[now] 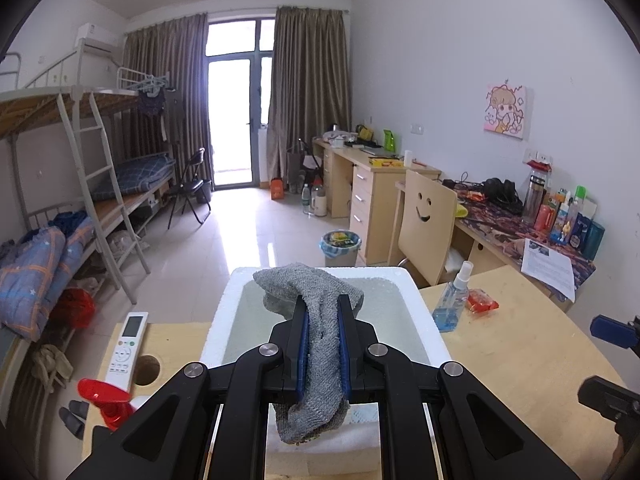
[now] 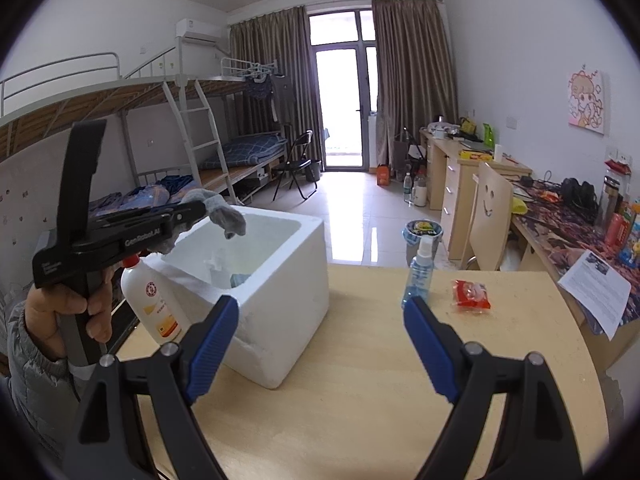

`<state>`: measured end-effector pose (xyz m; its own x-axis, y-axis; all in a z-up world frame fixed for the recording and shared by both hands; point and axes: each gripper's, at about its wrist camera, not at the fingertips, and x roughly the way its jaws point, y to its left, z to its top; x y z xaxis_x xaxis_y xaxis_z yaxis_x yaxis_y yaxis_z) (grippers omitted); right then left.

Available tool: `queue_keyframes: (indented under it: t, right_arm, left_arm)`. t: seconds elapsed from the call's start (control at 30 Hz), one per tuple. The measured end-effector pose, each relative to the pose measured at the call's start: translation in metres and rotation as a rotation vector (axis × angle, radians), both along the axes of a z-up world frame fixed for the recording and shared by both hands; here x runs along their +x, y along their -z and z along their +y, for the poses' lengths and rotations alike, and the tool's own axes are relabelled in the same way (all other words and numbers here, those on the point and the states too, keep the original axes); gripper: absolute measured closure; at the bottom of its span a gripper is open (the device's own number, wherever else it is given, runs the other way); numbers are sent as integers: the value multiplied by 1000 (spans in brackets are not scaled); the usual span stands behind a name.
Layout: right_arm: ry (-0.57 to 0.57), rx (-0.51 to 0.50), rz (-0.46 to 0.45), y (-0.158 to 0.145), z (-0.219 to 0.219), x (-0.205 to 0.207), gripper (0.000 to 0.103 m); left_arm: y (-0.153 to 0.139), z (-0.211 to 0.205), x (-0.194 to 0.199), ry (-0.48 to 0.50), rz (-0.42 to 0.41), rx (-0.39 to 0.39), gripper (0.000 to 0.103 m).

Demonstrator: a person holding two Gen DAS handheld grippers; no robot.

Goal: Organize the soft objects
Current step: 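Lower the grey sock into the box and open the left tool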

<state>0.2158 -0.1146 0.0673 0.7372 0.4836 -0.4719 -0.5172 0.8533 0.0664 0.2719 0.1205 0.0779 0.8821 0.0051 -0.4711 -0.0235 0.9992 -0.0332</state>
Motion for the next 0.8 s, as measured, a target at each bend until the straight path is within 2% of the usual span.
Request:
queue_keyframes:
  t: [0.17, 0.23, 0.3, 0.33, 0.37, 0.43, 0.47, 0.5, 0.53, 0.67, 0.8]
  right_arm:
    - [16, 2, 6, 2, -5, -1, 15]
    - [30, 1, 1, 2, -7, -2, 15]
    - [30, 10, 3, 3, -10, -3, 15]
    - [32, 13, 5, 4, -12, -4, 15]
    - [36, 14, 5, 4, -13, -5, 15]
    - [41, 12, 3, 5, -15, -5, 15]
    - [45, 11, 2, 5, -15, -6, 15]
    - [47, 11, 1, 5, -16, -7, 15]
    - [46, 13, 2, 5, -16, -7, 15]
    - [44, 21, 3, 5, -18, -7, 15]
    - [39, 22, 2, 3, -18, -8, 15]
  left_arm:
    - [4, -2, 7, 13, 11, 4, 89]
    - [5, -1, 10, 19, 14, -5, 84]
    - [5, -1, 12, 18, 10, 3, 57]
    - [4, 0, 12, 8, 6, 8, 48]
    - [4, 0, 12, -3, 0, 17, 35]
    - [1, 1, 8, -43, -17, 31, 31]
    - [1, 1, 8, -45, -20, 31, 26]
    - [0, 1, 7, -41, -20, 29, 14]
    - [0, 1, 7, -38, -20, 28, 9]
    - [-3, -2, 0, -41, -46, 30, 1]
    - [-6, -5, -8, -38, -53, 21, 1]
